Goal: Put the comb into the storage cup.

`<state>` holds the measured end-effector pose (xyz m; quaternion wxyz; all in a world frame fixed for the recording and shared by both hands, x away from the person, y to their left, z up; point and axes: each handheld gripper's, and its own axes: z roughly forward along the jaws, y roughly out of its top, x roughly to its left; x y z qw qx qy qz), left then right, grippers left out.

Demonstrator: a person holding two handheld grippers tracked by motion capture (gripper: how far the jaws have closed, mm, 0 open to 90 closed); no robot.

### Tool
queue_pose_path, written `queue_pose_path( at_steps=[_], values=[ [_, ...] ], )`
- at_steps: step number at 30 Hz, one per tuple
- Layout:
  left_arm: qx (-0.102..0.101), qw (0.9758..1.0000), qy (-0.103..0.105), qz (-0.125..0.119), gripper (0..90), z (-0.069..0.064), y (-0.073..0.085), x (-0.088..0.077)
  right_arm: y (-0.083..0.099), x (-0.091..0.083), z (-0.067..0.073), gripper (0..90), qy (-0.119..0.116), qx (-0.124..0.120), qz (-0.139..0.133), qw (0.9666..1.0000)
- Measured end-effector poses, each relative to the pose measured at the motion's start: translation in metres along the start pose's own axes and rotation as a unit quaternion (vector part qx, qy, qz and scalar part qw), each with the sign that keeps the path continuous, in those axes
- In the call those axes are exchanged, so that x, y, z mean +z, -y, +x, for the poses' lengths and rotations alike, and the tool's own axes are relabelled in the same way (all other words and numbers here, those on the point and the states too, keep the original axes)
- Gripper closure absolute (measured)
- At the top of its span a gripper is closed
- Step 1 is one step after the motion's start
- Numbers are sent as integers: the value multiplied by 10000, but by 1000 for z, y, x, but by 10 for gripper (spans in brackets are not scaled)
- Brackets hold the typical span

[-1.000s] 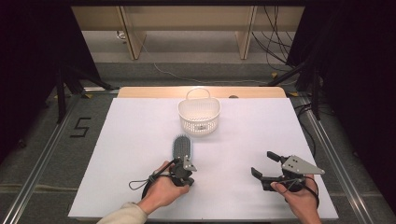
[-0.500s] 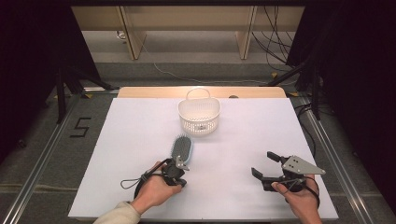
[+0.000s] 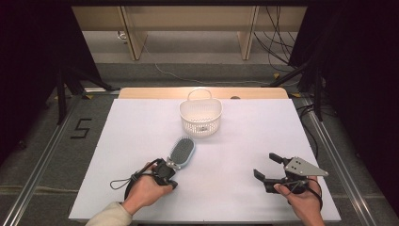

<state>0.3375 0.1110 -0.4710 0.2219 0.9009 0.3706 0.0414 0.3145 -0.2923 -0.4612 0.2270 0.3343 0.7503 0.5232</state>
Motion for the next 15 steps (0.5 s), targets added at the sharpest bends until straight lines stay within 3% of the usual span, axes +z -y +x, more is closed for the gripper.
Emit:
queue_pose_path(
  at_steps=[15],
  values=[
    [-212,9996,-146,87,900,14,6,-5,0,0,0,151,-12,13,-27,10000]
  ],
)
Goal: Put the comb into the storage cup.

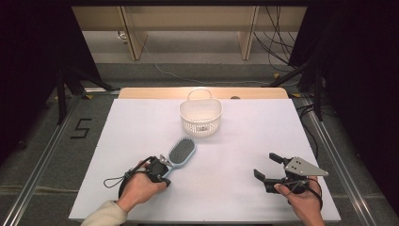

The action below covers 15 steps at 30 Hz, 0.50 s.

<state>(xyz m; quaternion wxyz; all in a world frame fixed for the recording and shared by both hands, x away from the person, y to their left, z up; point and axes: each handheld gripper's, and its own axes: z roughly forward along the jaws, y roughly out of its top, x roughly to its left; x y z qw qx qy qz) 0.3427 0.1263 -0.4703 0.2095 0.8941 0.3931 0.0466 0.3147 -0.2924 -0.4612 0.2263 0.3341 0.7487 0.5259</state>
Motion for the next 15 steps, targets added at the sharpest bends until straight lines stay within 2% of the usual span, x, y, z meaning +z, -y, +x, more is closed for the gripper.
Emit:
queue_pose_path(
  at_steps=[15],
  values=[
    [12,9999,-113,87,899,7,0,-2,0,0,0,152,-13,25,-2,10000]
  ],
)
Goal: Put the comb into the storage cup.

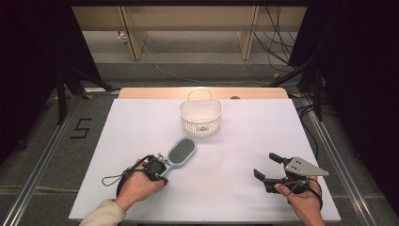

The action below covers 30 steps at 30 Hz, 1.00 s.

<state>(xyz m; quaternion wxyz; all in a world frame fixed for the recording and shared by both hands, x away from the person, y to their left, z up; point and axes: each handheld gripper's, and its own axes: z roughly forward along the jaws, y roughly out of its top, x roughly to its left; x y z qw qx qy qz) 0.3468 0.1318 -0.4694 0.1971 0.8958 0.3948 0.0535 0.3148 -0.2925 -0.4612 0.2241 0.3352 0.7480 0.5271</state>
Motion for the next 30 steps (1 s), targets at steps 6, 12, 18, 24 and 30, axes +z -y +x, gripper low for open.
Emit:
queue_pose_path(
  at_steps=[6,12,18,24,30],
  values=[
    [16,10000,1,6,897,0,-1,0,0,0,0,151,11,-4,-20,10000],
    [-13,9998,174,-139,865,-1,-3,-6,-1,-1,0,151,20,-1,-30,10000],
    [72,9987,230,-444,765,-1,-8,-17,-1,-1,0,151,23,-1,-32,10000],
    [0,9976,139,-672,612,6,-14,-29,0,0,0,151,29,18,-30,10000],
    [111,9975,-96,-692,378,12,-21,-39,0,-1,-1,151,34,29,-26,10000]
  ],
)
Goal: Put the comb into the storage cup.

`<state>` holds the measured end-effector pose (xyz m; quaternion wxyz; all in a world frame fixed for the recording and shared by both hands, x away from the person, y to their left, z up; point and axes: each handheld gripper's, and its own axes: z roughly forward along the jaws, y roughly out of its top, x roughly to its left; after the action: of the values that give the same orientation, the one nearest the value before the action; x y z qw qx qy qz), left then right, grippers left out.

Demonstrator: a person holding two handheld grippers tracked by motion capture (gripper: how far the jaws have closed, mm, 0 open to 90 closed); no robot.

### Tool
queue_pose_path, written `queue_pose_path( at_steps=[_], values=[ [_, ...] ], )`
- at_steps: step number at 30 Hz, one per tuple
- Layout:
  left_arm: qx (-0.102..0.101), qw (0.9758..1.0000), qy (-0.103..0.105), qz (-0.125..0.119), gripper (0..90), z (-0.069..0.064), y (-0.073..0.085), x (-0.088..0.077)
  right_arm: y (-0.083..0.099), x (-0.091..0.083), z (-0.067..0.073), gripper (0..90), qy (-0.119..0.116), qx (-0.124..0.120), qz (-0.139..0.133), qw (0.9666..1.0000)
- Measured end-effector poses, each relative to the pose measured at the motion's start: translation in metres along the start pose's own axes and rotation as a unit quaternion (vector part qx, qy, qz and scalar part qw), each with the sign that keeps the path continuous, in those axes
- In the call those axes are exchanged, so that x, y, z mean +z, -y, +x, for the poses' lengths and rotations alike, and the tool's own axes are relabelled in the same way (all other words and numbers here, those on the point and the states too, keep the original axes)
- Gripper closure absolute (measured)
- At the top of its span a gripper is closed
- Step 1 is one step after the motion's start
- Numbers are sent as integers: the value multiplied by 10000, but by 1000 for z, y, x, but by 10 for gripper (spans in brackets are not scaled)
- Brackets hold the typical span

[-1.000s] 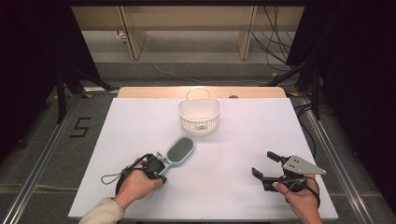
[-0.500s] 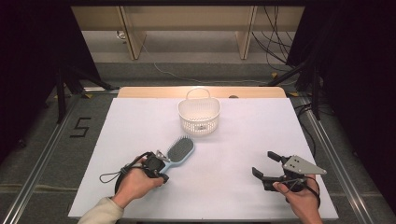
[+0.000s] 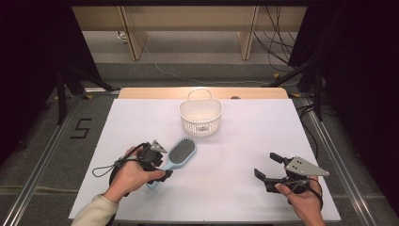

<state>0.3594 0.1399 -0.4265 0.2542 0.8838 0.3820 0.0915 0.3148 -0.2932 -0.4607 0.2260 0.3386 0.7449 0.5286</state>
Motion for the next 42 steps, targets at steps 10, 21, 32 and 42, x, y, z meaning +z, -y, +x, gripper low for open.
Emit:
queue_pose_path(
  at_steps=[10,21,32,42],
  values=[
    [-81,9980,-243,584,177,14,-3,10,0,0,0,152,0,-24,2,10000],
    [-108,9957,-99,920,168,19,-14,16,0,0,-1,152,17,3,-9,10000],
    [-77,9943,-80,1065,217,18,-27,29,0,0,-1,152,18,-6,-5,10000],
    [-34,9923,-51,1238,231,22,-34,42,0,0,-1,152,2,-24,4,10000]
  ],
)
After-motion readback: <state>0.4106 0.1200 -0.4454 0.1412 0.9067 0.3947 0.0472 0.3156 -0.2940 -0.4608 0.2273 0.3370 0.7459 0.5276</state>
